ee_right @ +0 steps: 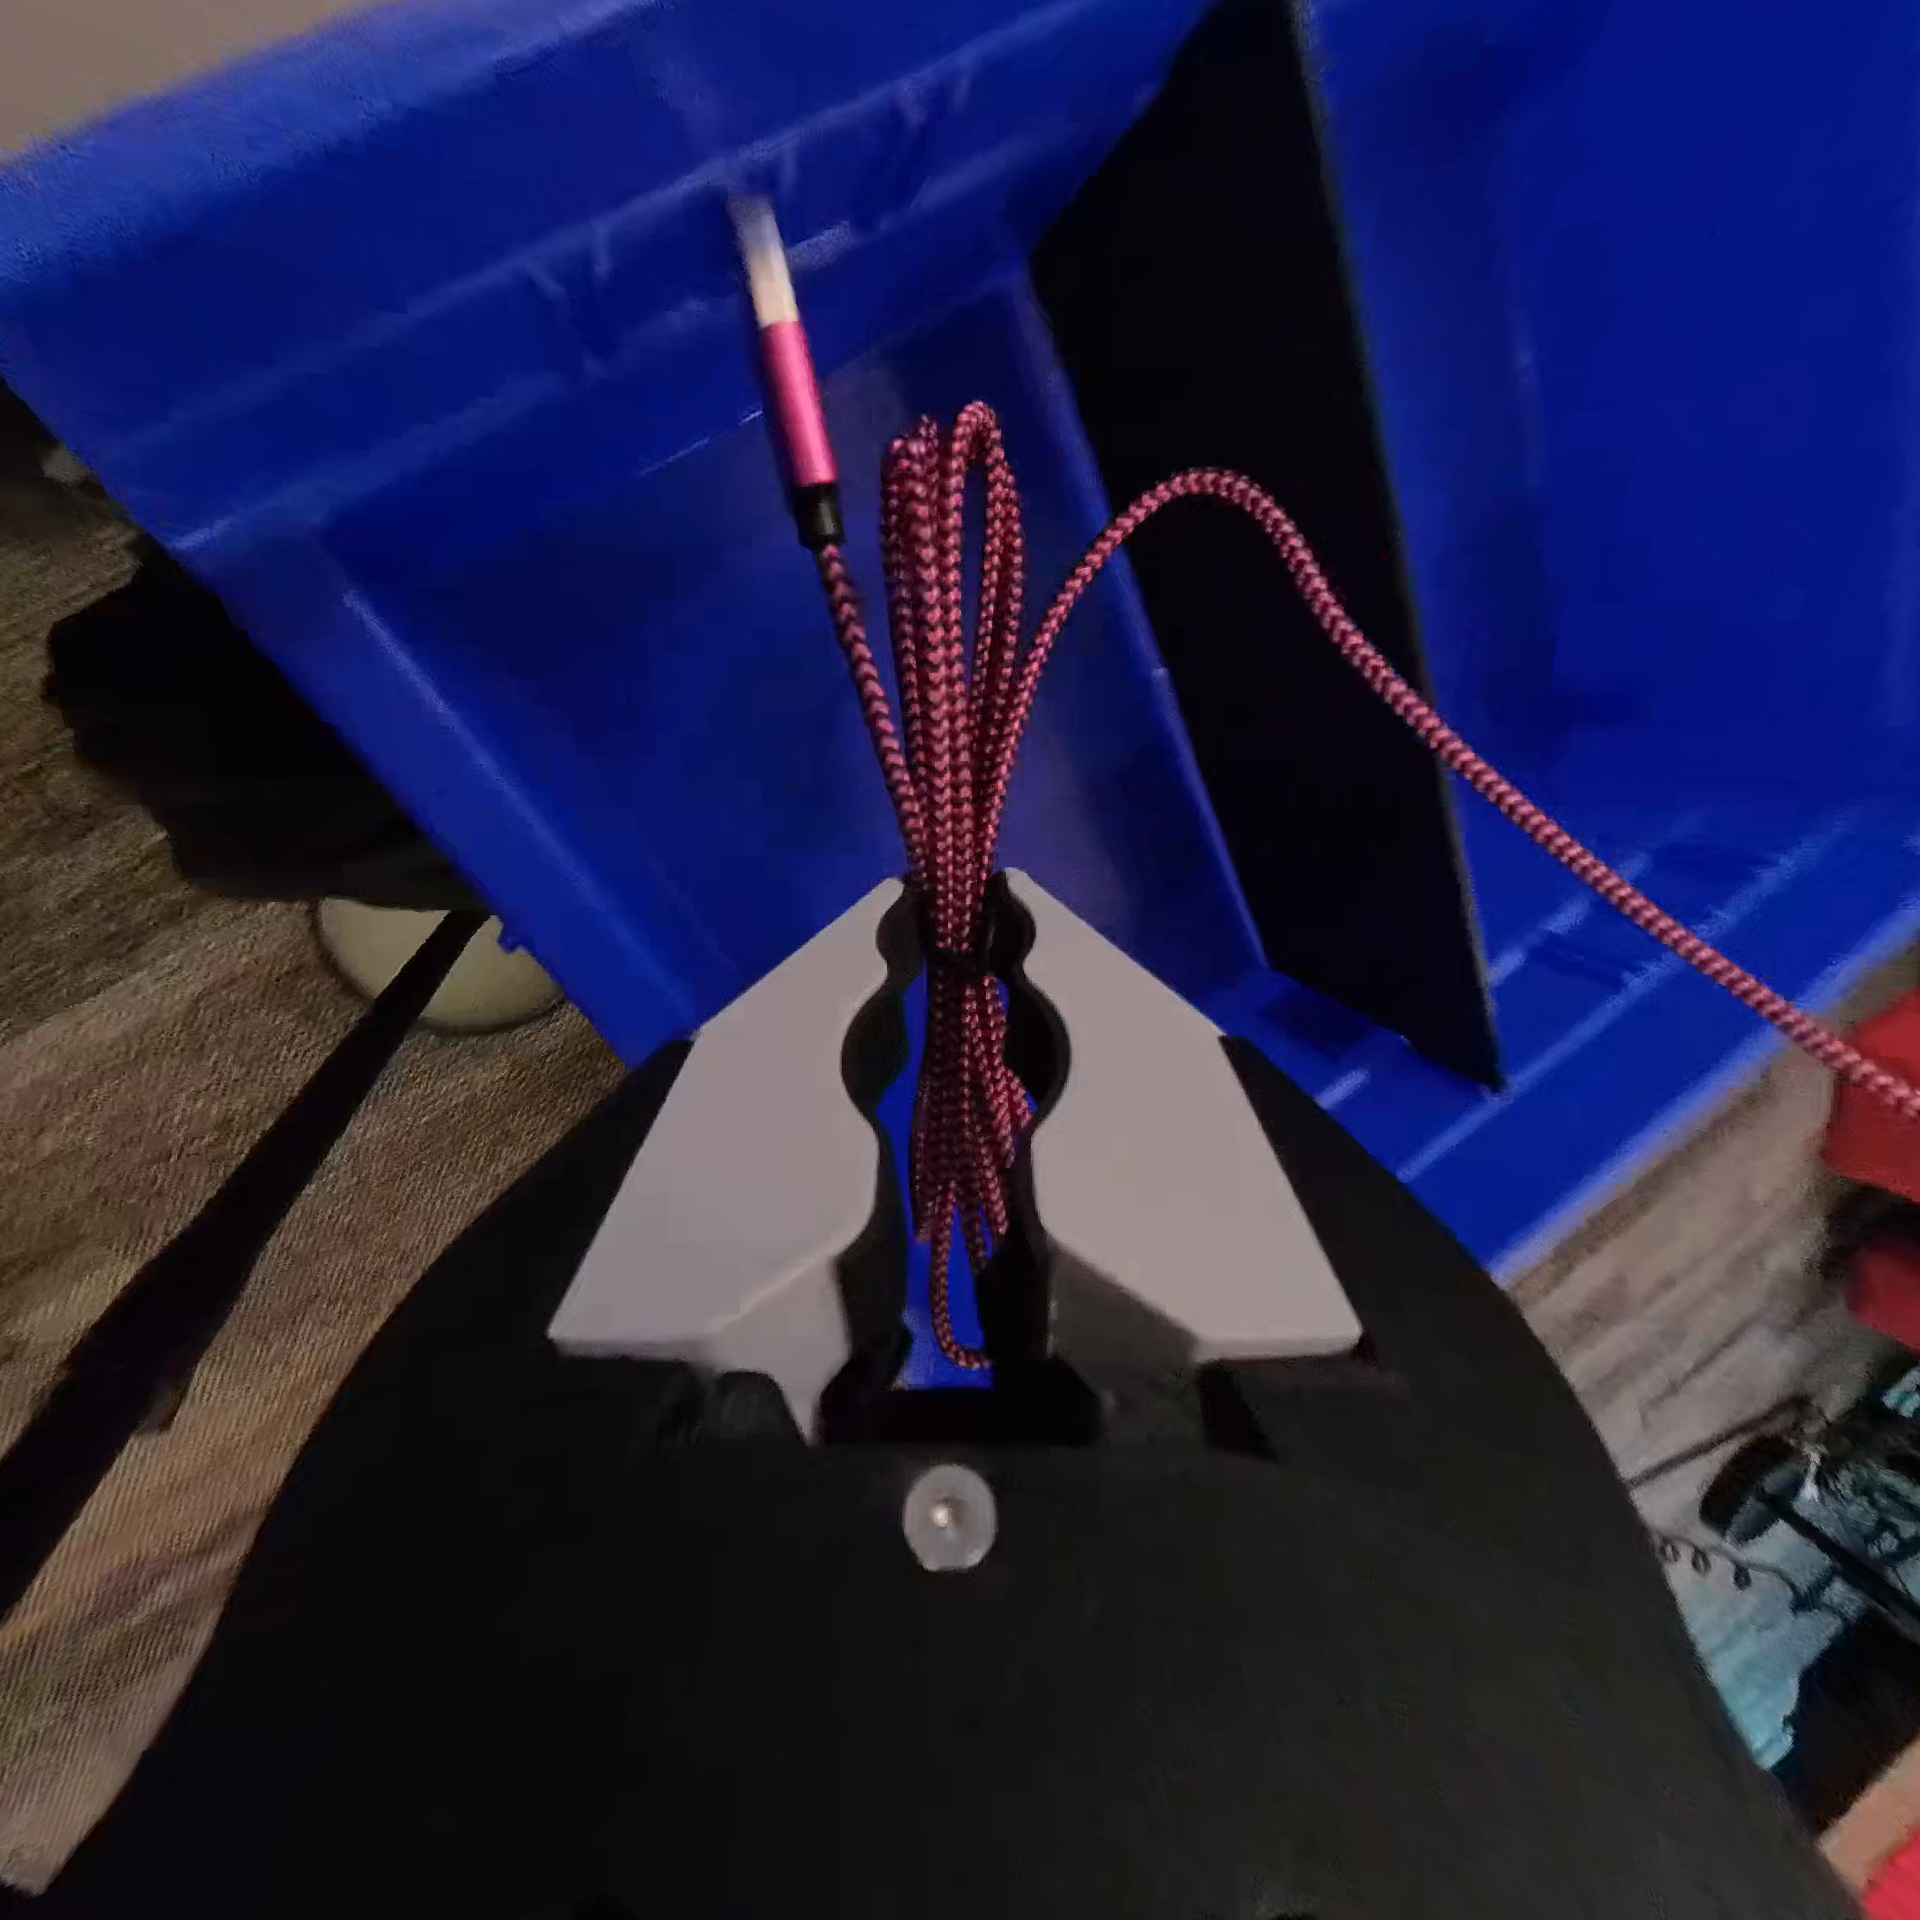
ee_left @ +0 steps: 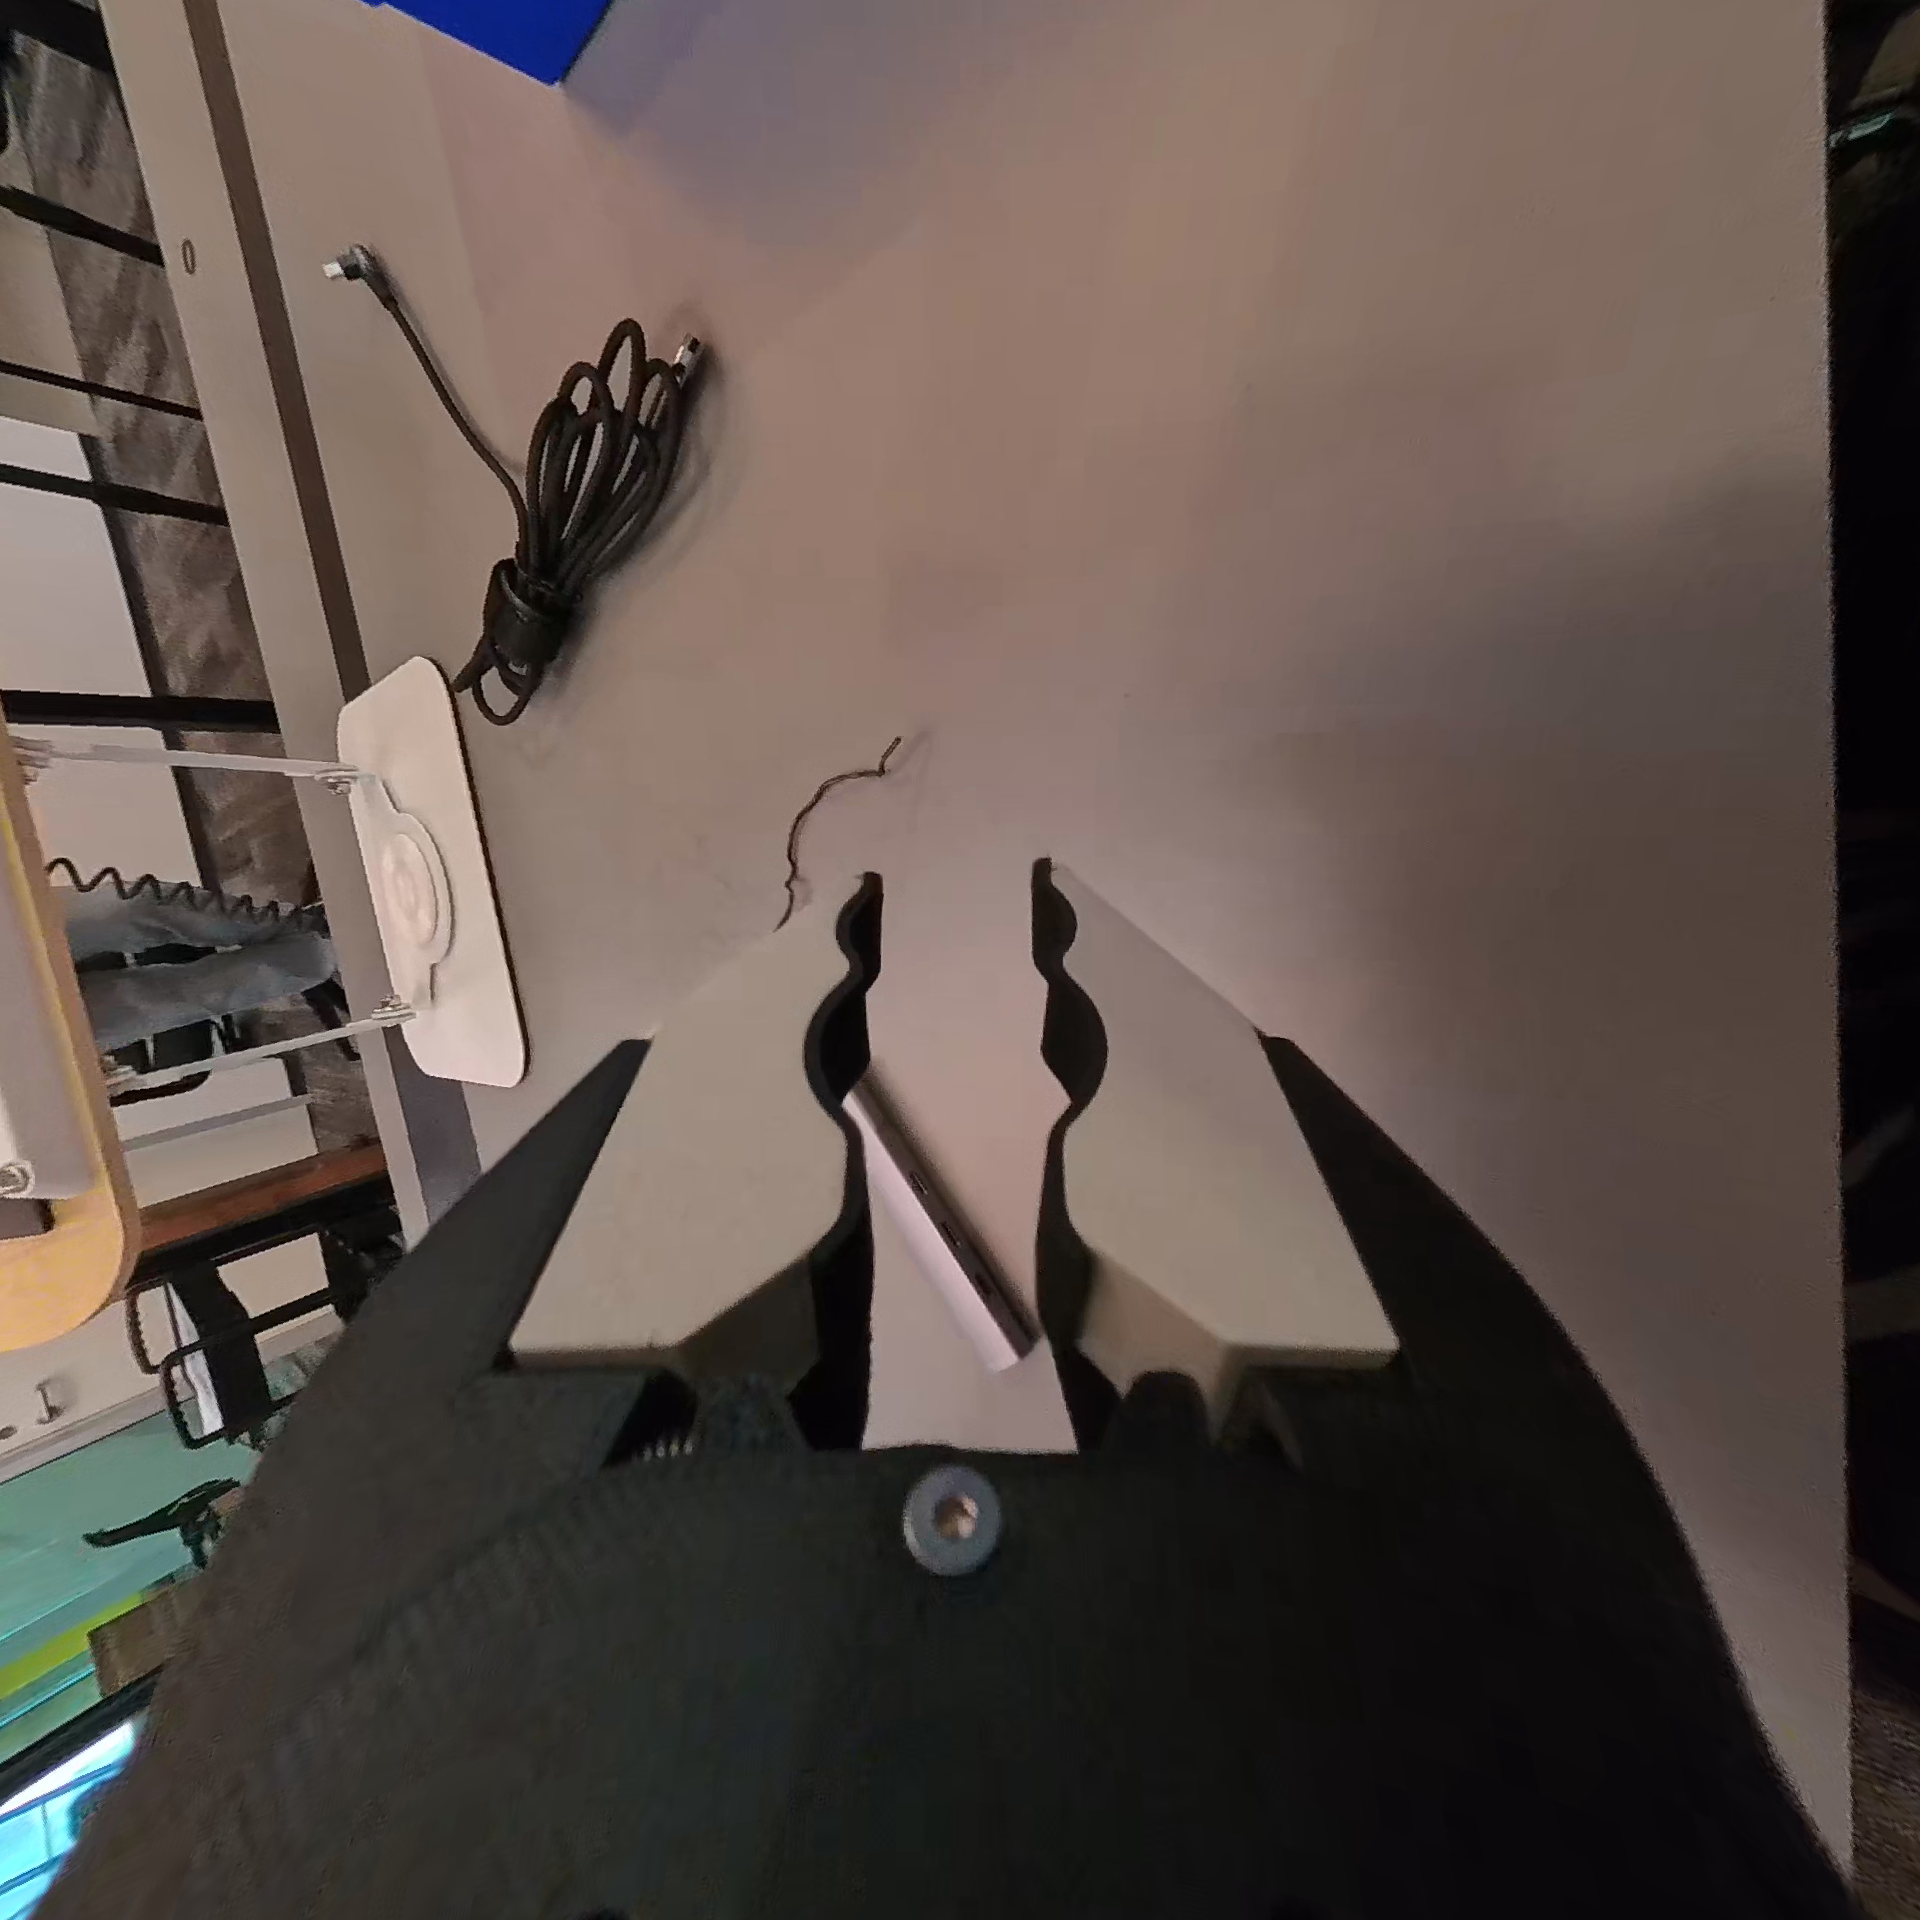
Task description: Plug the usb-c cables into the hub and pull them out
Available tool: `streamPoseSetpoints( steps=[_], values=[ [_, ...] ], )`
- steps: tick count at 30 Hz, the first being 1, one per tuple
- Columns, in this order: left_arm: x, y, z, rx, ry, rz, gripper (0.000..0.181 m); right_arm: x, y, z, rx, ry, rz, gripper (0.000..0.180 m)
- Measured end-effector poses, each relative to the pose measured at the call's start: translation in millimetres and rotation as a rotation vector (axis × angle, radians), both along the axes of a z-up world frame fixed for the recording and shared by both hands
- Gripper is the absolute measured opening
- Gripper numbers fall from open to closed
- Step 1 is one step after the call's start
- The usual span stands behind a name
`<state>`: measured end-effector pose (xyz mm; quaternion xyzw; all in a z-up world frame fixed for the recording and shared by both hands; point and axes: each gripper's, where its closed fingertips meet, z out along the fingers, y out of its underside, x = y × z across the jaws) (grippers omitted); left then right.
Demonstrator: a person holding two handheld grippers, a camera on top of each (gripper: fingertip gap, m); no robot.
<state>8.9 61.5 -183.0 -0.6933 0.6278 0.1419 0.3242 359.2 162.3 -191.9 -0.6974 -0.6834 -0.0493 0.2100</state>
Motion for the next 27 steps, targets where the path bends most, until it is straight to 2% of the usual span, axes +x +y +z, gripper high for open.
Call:
streamPoseSetpoints(
  steps=[6, 10, 11, 12, 13, 14, 18, 21, 23, 24, 27],
  values=[
    [-0.5, -1.7, -5.8, -0.017, 0.001, 0.006, 0.027, -2.2, -11.8, -40.3, -0.2, -0.096, 0.061, 0.011],
    [-2.9, 0.1, -9.4, -0.028, 0.008, 0.02, 0.027, -3.6, -8.7, -44.8, -0.304, -0.101, -0.002, 0.012],
    [-2.7, 0.6, -9.5, -0.031, 0.006, 0.022, 0.027, 0.5, -3.8, -44.4, -0.305, -0.126, -0.033, 0.024],
    [-2.1, 1.1, -8.8, -0.03, 0.001, 0.022, 0.027, 0.6, 0.1, -43.4, -0.308, -0.127, -0.073, 0.059],
    [-1.7, 1.4, -8.0, -0.031, -0.002, 0.024, 0.027, -0.5, 3.6, -41.0, -0.304, -0.118, -0.109, 0.079],
    [-1.7, 1.8, -6.7, -0.028, -0.005, 0.027, 0.028, 0.4, 8.3, -36.8, -0.278, -0.122, -0.128, 0.084],
    [-5.7, 2.8, -4.4, -0.029, -0.022, 0.047, 0.028, -10.1, 11.8, -2.7, -0.187, -0.036, -0.141, 0.083],
    [-10.9, 1.7, -6.8, -0.05, -0.039, 0.07, 0.028, -26.7, 18.5, 45.8, -0.031, 0.096, -0.175, 0.074],
    [-14.5, 1.0, -8.5, -0.06, -0.052, 0.091, 0.028, -61.7, 9.1, 81.3, 0.023, 0.253, -0.133, 0.071],
    [-15.8, 0.3, -9.2, -0.065, -0.06, 0.102, 0.028, -80.9, 3.6, 96.5, 0.05, 0.314, -0.115, 0.064],
    [-21.2, -4.3, -9.6, -0.081, -0.082, 0.142, 0.029, -150.9, -23.7, 127.2, 0.029, 0.501, -0.059, 0.054]
  ],
)
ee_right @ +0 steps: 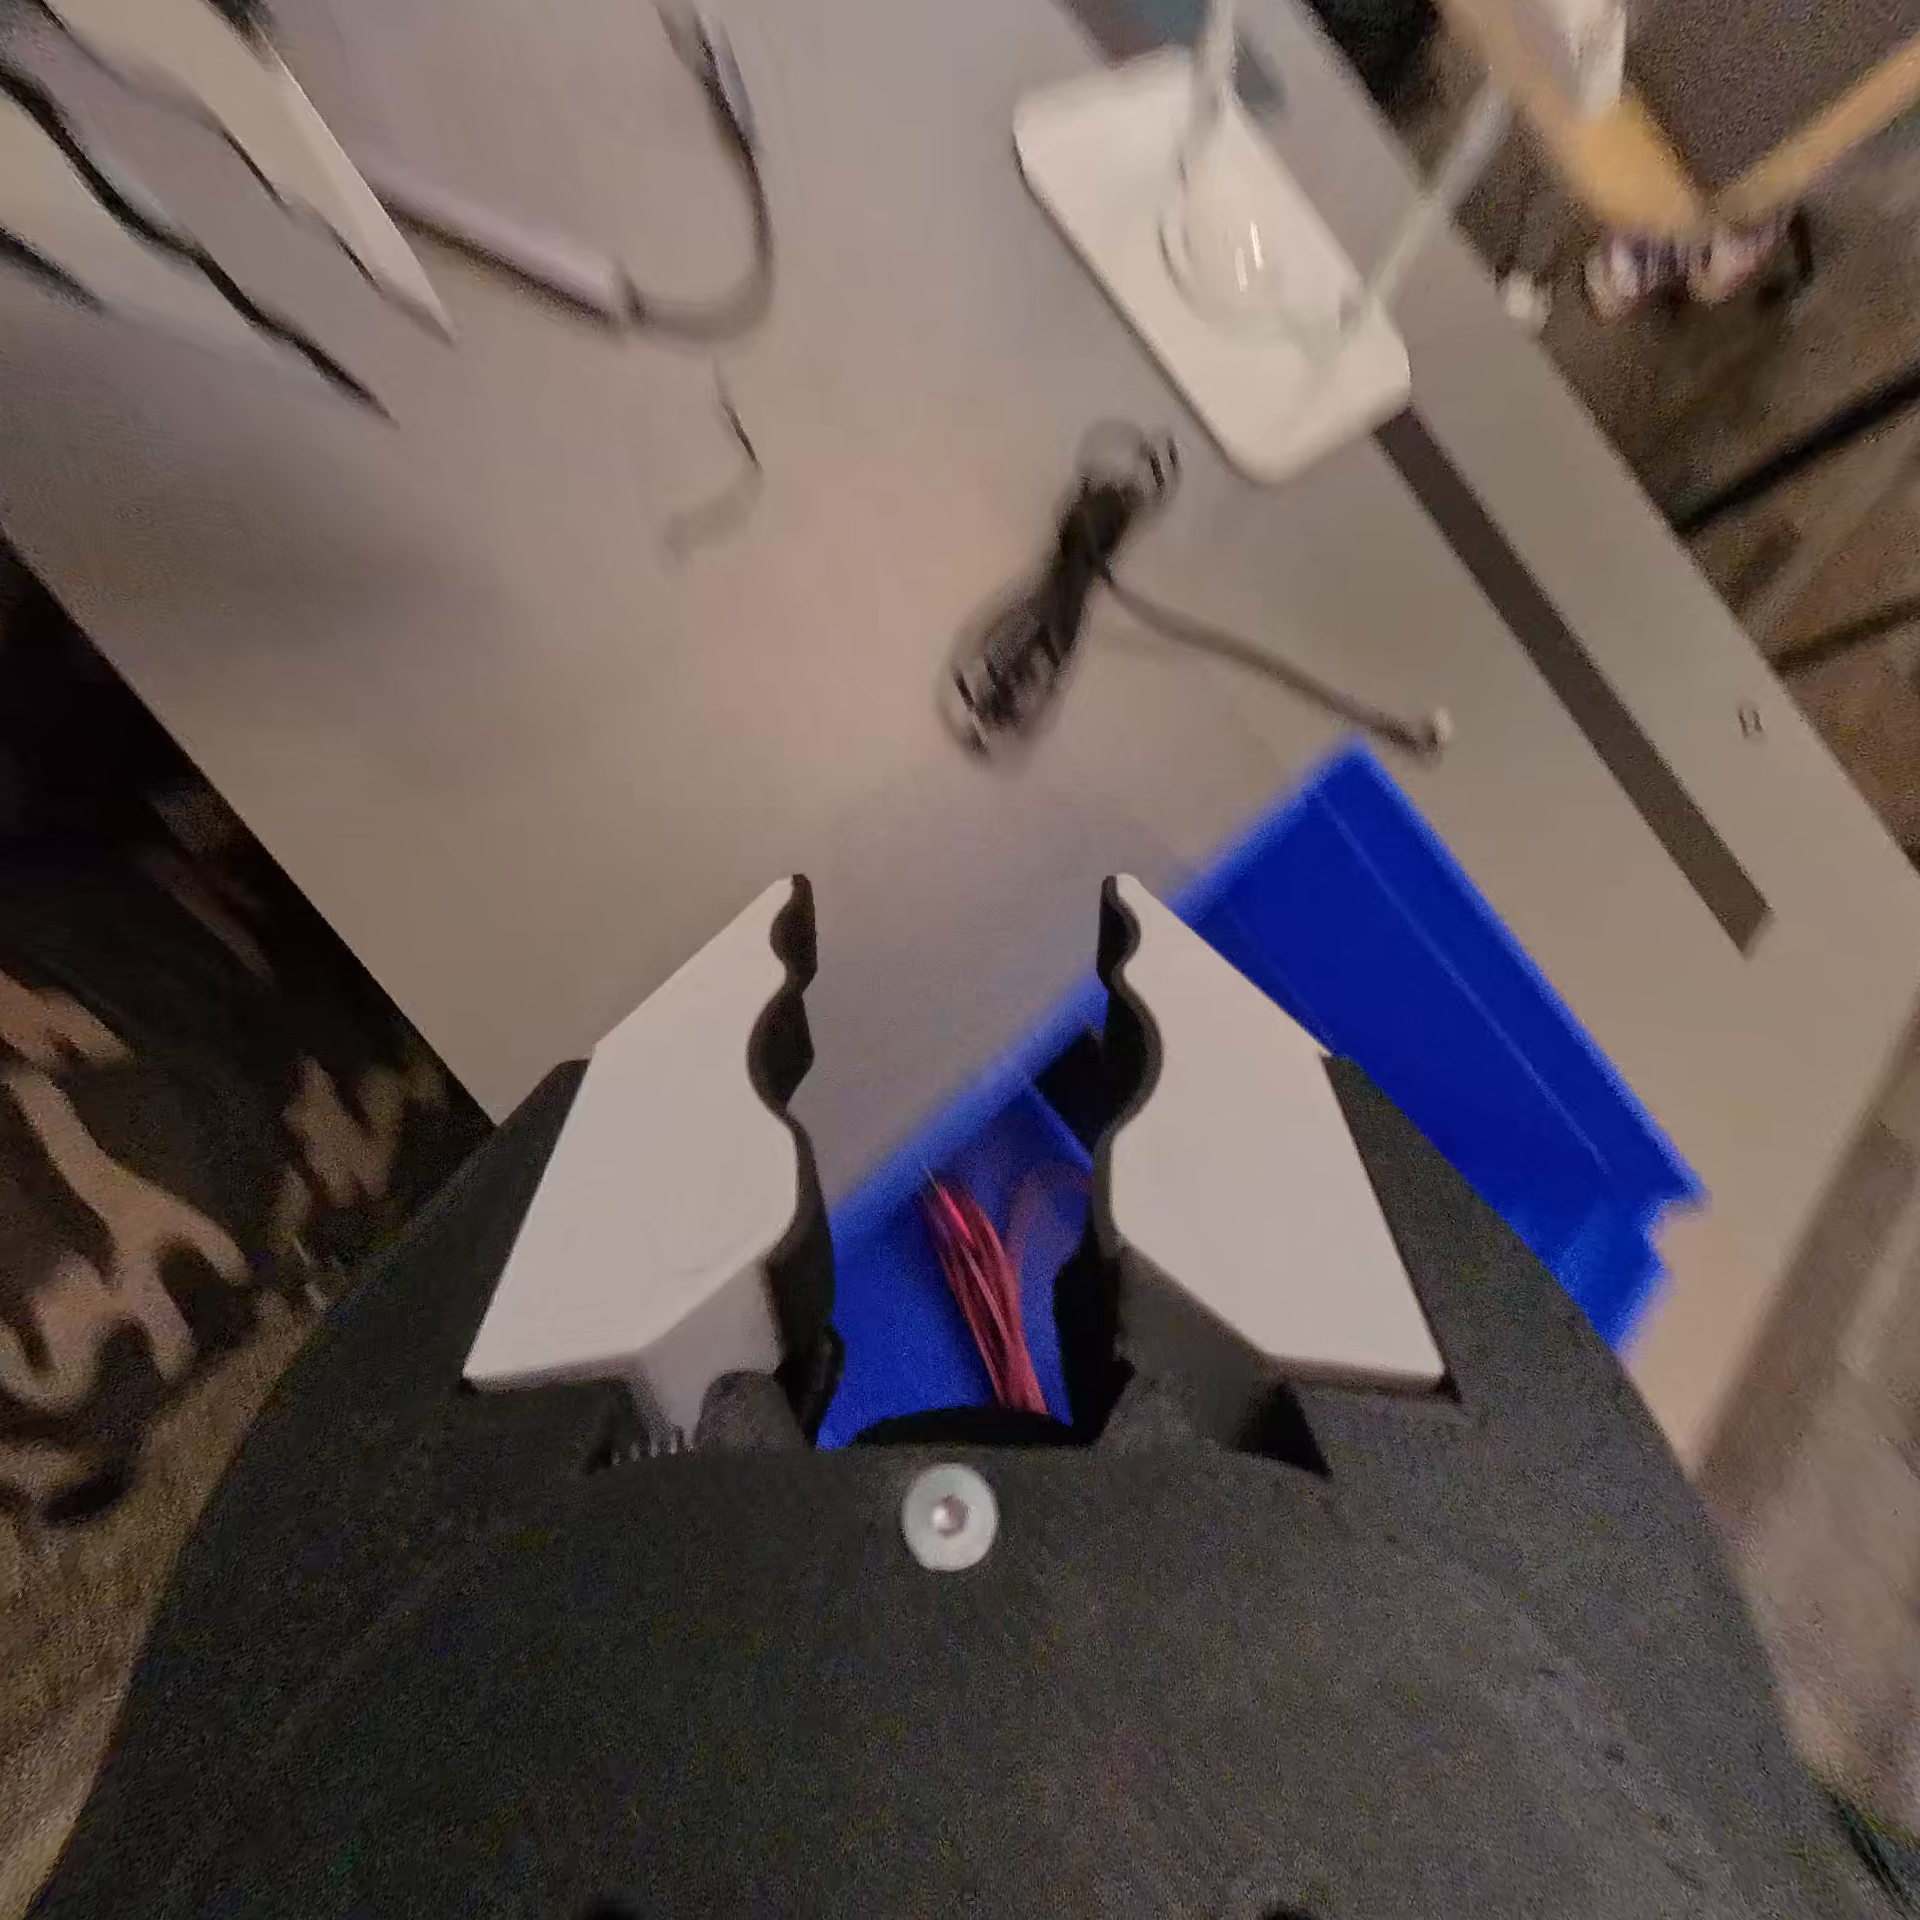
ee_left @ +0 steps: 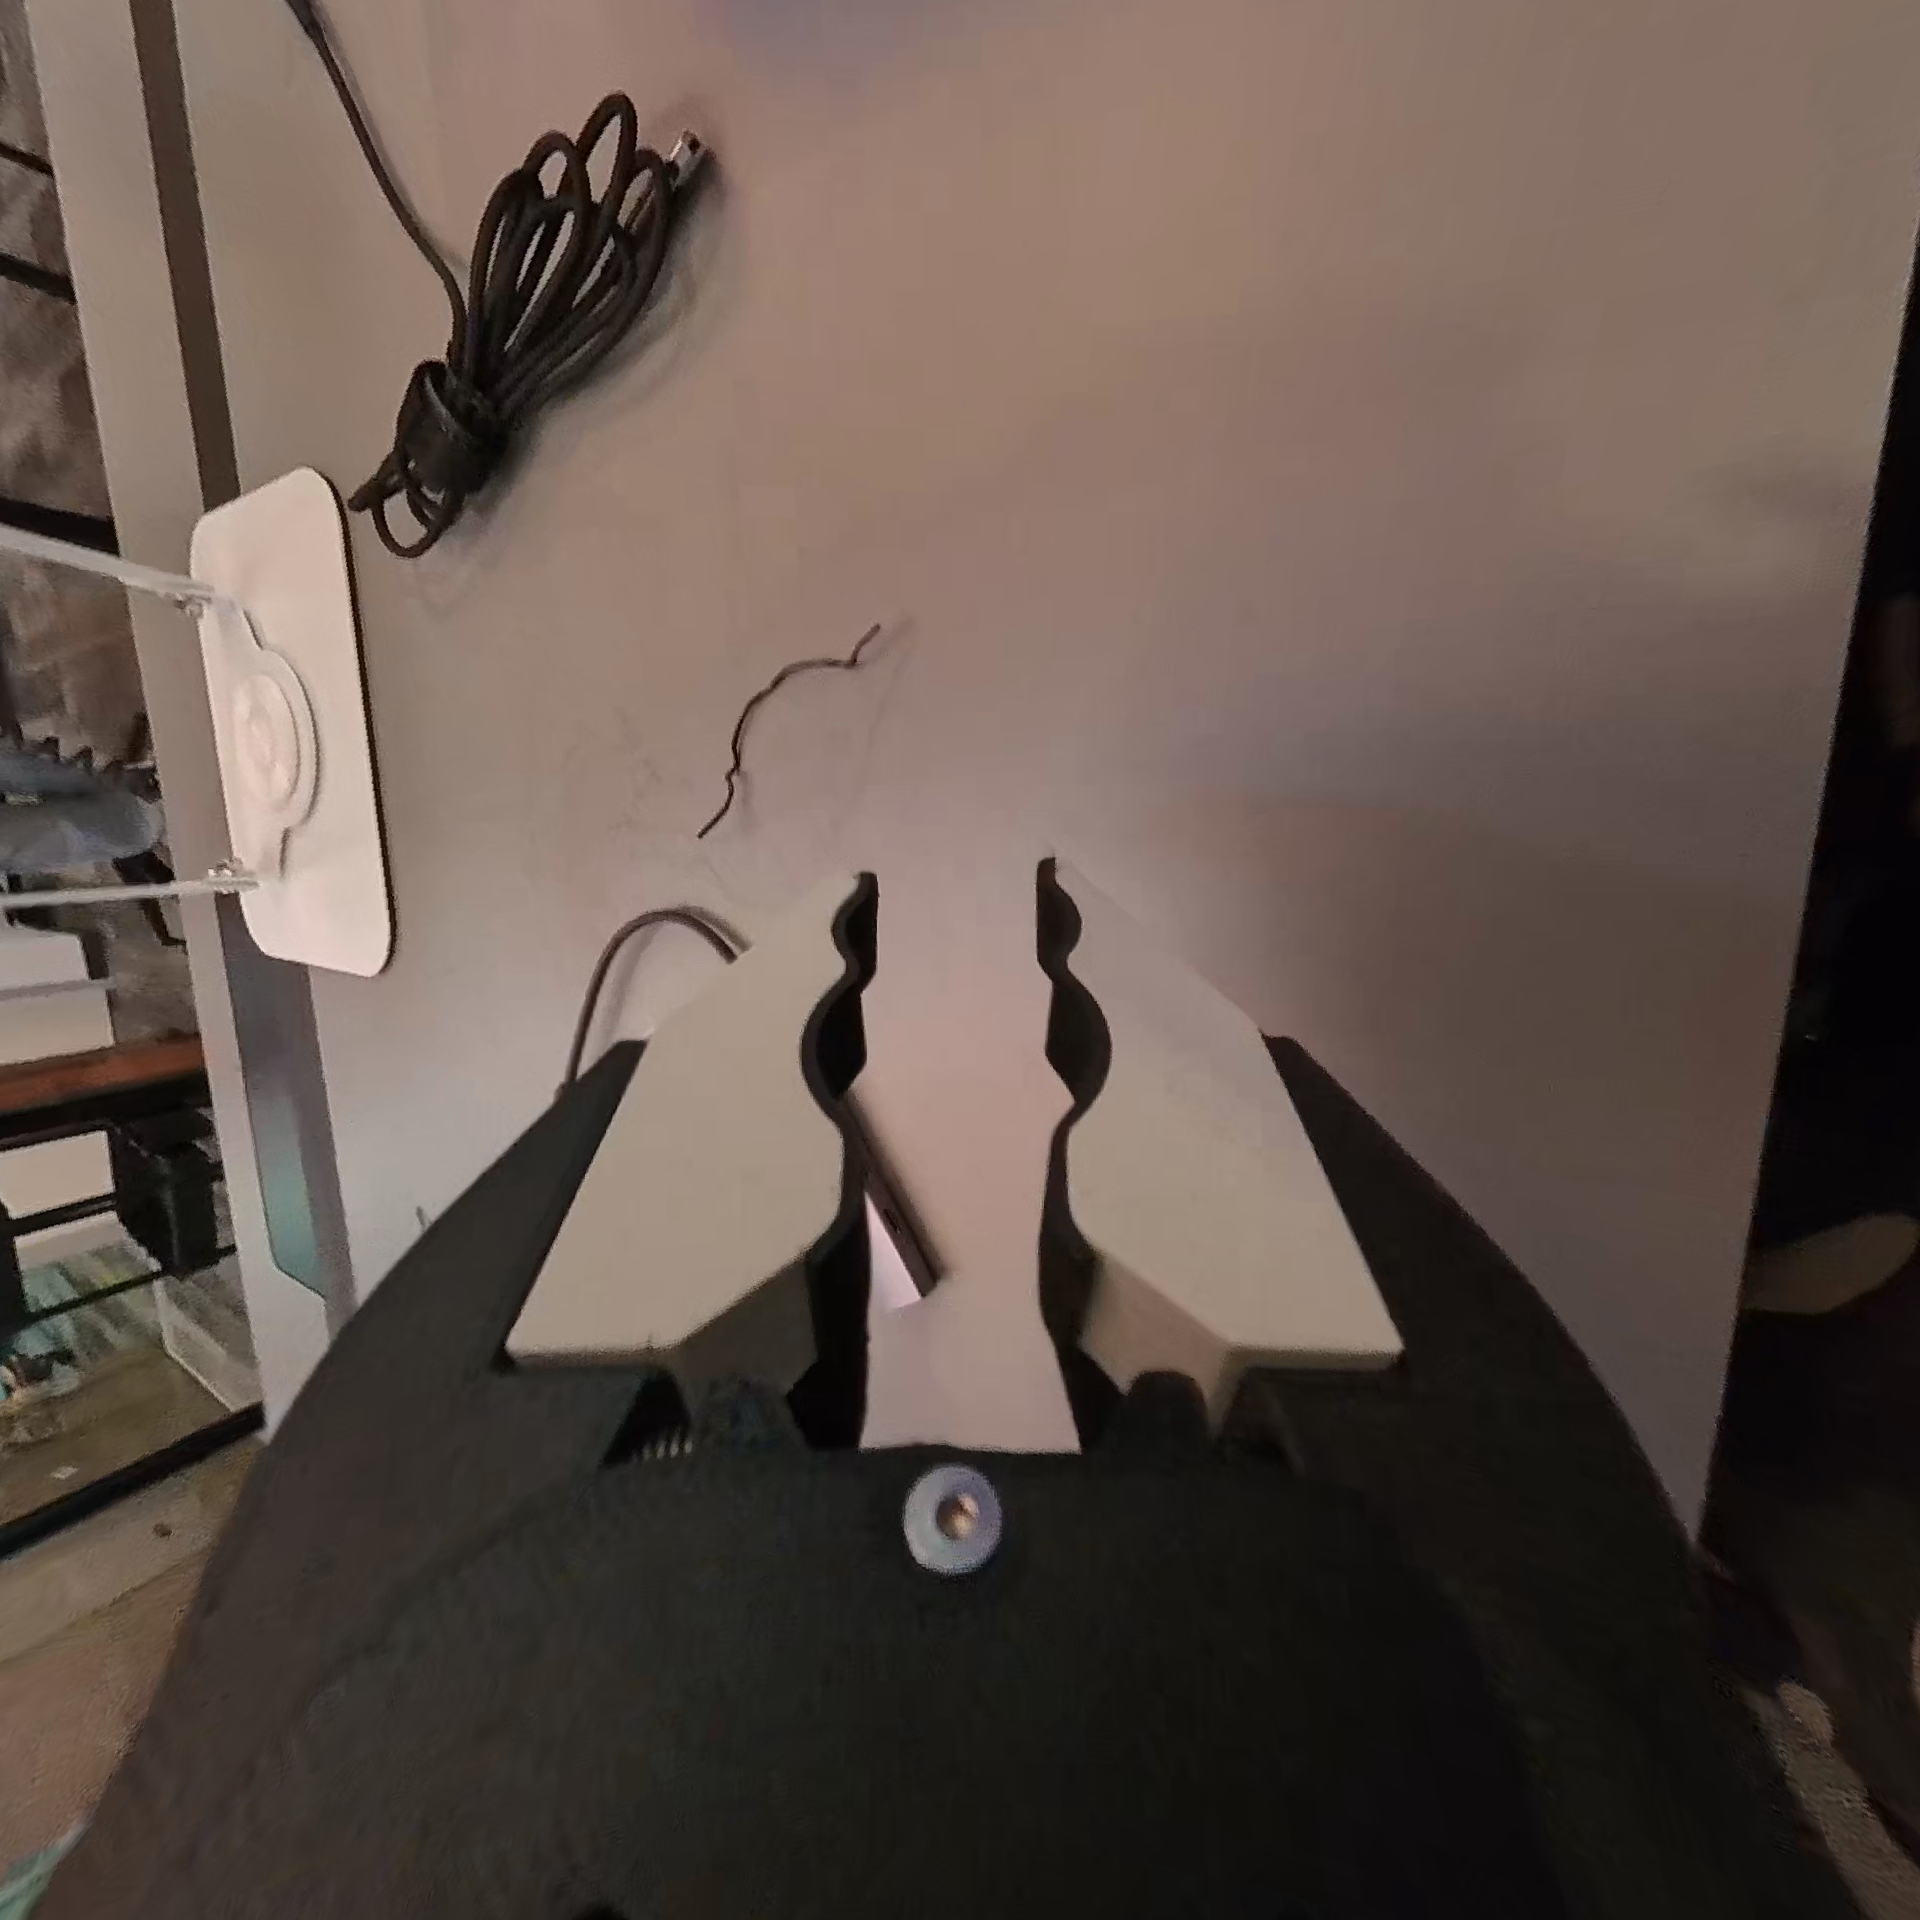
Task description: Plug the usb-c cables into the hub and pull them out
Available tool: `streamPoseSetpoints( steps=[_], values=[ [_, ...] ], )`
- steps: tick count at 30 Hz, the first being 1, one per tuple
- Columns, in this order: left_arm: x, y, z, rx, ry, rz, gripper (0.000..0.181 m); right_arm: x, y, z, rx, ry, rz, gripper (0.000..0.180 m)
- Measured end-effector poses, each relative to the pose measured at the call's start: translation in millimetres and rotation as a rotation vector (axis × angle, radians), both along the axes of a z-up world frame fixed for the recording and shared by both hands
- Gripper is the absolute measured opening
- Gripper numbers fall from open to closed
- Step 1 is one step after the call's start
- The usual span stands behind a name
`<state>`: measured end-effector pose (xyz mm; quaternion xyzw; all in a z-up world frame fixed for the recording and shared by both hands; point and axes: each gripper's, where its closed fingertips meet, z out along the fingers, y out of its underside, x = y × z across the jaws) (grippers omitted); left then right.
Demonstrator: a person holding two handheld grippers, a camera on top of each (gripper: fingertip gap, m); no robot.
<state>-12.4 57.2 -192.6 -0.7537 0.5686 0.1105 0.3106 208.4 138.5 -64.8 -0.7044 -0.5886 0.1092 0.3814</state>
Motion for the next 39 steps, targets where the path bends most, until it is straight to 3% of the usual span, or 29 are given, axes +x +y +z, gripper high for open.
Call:
streamPoseSetpoints(
  steps=[3, 7, 10, 16, 20, 22, 25, 29, 36, 39],
  values=[
    [-16.3, -4.2, 2.9, 0.011, 0.015, 0.074, 0.028, -77.8, -36.3, 8.0, -0.055, 0.148, 0.159, 0.047],
    [-39.1, -19.7, 8.0, -0.027, -0.029, 0.161, 0.028, -158.7, -50.8, -24.8, -0.179, 0.195, 0.256, 0.044],
    [-53.1, -34.3, 7.4, -0.053, -0.056, 0.221, 0.028, -205.3, -51.7, -68.2, -0.281, 0.14, 0.314, 0.046],
    [-57.6, -60.6, -4.0, -0.101, -0.112, 0.268, 0.029, -262.4, -28.1, -128.3, -0.132, -0.054, 0.433, 0.042],
    [-58.1, -67.6, -19.0, -0.12, -0.128, 0.273, 0.028, -287.6, -12.5, -150.6, -0.024, -0.191, 0.532, 0.036],
    [-56.5, -67.8, -21.1, -0.117, -0.163, 0.278, 0.029, -297.6, -7.8, -161.5, -0.062, -0.228, 0.562, 0.036],
    [-55.0, -66.6, -22.6, -0.113, -0.205, 0.281, 0.029, -305.8, -9.5, -172.8, -0.133, -0.26, 0.635, 0.02],
    [-56.7, -66.5, -26.2, -0.121, -0.222, 0.28, 0.03, -307.1, -10.5, -175.3, -0.237, -0.297, 0.65, 0.016],
    [-57.1, -65.8, -32.0, -0.146, -0.264, 0.294, 0.03, -304.5, -34.6, -172.7, -0.41, -0.22, 0.595, 0.015],
    [-53.8, -66.2, -36.8, -0.164, -0.272, 0.294, 0.03, -298.9, -53.2, -170.5, -0.447, -0.186, 0.609, 0.028]
  ],
)
